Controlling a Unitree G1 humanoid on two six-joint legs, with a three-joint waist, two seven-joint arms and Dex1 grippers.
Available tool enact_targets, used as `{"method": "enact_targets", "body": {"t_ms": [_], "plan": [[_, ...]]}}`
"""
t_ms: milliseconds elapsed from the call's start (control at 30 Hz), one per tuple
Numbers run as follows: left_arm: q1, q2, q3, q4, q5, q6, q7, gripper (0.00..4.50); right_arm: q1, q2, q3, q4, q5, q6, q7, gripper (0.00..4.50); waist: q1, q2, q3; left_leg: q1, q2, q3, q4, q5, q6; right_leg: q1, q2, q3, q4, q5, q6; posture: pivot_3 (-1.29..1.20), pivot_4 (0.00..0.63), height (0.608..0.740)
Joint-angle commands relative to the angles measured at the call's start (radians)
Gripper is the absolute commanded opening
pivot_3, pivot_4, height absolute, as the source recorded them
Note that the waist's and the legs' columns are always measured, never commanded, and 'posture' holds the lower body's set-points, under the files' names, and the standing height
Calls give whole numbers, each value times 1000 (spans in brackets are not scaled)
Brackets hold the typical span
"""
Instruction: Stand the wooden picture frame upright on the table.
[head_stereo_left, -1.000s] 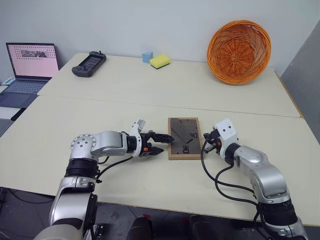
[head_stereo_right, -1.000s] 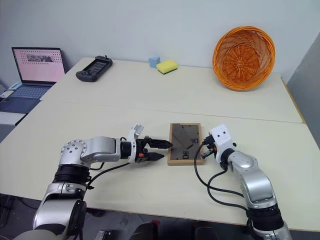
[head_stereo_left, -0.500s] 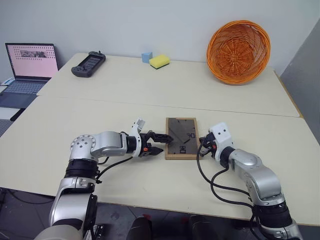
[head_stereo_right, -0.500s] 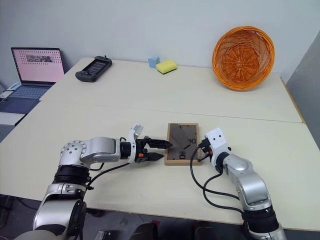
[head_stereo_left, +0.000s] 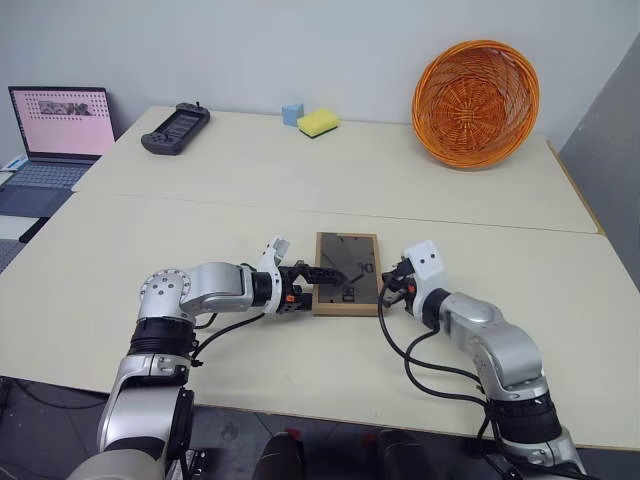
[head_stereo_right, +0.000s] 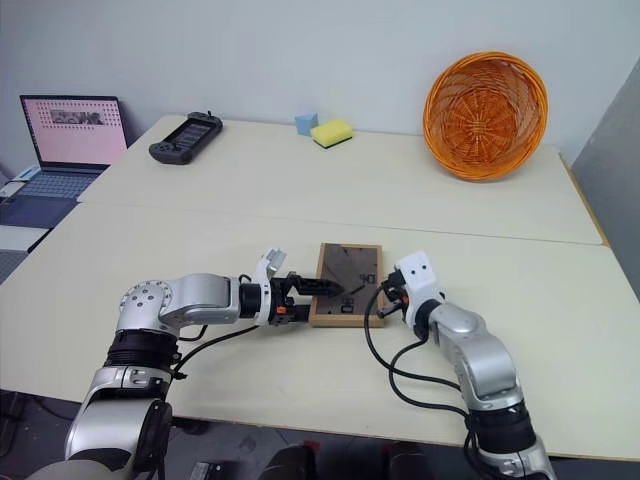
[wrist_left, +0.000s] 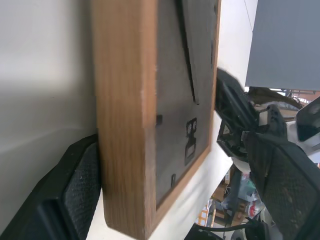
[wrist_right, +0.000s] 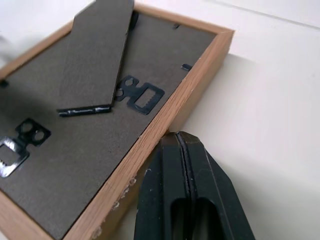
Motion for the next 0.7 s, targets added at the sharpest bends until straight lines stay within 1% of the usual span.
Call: {"method": "enact_targets", "body": {"t_ms": [33, 367, 700], "plan": [[14, -2, -14, -6, -11, -14, 36, 4477, -28, 23, 20, -15, 20, -17, -3, 0, 0, 0, 0, 0, 0, 0, 0, 0, 0, 0, 0, 0, 0, 0, 0, 0, 150, 740], [23, 9, -25, -23, -43, -34, 67, 4477, -1, 0, 4, -20, 21, -18, -5, 0, 1, 0, 0, 0, 0, 0, -1, 0, 0, 0, 0, 0, -1, 0, 0, 0, 150, 740], [2, 9, -8, 22, 28, -26, 3, 4477, 17, -32, -16, -18, 19, -28, -6, 0, 1, 0, 0, 0, 0, 0, -1, 0, 0, 0, 0, 0, -2, 0, 1, 0, 150, 740]]}}
